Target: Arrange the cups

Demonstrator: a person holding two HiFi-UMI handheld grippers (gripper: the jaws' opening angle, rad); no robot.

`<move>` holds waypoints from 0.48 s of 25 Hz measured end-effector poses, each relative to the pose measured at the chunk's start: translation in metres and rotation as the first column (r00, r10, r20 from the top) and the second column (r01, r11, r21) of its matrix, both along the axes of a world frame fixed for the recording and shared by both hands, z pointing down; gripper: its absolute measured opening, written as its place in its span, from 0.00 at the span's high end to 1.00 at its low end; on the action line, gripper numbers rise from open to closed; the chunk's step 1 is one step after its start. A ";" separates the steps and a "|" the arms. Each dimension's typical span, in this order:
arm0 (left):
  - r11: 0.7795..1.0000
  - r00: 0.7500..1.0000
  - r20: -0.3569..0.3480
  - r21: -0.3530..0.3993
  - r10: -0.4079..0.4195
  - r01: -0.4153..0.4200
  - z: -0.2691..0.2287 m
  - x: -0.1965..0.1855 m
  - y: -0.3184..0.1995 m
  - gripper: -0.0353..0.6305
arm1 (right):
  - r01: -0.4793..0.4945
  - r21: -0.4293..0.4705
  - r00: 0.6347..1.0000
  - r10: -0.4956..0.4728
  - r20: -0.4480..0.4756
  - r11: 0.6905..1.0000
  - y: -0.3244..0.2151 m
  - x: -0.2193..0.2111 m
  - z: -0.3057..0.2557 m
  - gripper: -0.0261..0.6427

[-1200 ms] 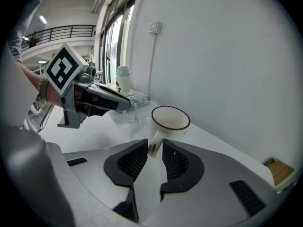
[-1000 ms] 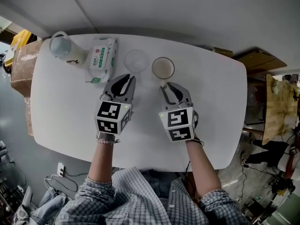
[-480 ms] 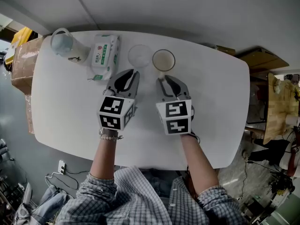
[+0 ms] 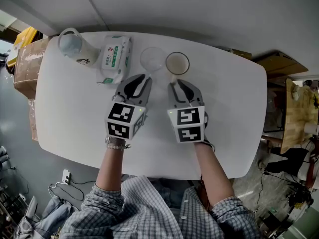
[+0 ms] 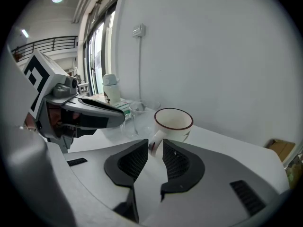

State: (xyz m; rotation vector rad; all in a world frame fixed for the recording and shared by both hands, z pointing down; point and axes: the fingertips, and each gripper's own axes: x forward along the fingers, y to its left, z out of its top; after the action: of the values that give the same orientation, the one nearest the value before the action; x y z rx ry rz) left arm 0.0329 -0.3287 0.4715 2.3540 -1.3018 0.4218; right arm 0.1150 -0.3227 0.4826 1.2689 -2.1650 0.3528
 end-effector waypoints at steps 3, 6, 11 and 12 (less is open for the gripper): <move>1.000 1.000 -0.001 0.005 -0.003 0.003 -0.003 -0.006 0.004 0.86 | -0.014 0.018 0.999 0.014 0.029 1.000 0.001 0.003 -0.007 0.82; 1.000 1.000 0.009 0.018 0.010 -0.011 -0.008 -0.009 0.011 0.86 | -0.052 0.055 0.997 0.048 0.061 0.997 0.004 0.009 -0.019 0.82; 0.997 0.999 0.007 0.060 0.045 -0.045 -0.026 -0.013 0.026 0.89 | -0.056 0.099 0.997 0.051 0.050 0.994 0.018 0.010 -0.036 0.82; 0.996 0.998 0.015 0.070 0.061 -0.062 -0.031 -0.012 0.029 0.90 | -0.044 0.110 0.998 0.040 0.043 0.993 0.023 0.009 -0.040 0.82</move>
State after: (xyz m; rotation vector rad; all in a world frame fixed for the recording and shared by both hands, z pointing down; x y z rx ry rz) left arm 0.0208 -0.2997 0.4408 2.4588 -1.2729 0.4167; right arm 0.1243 -0.3001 0.4425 1.3807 -2.2216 0.2815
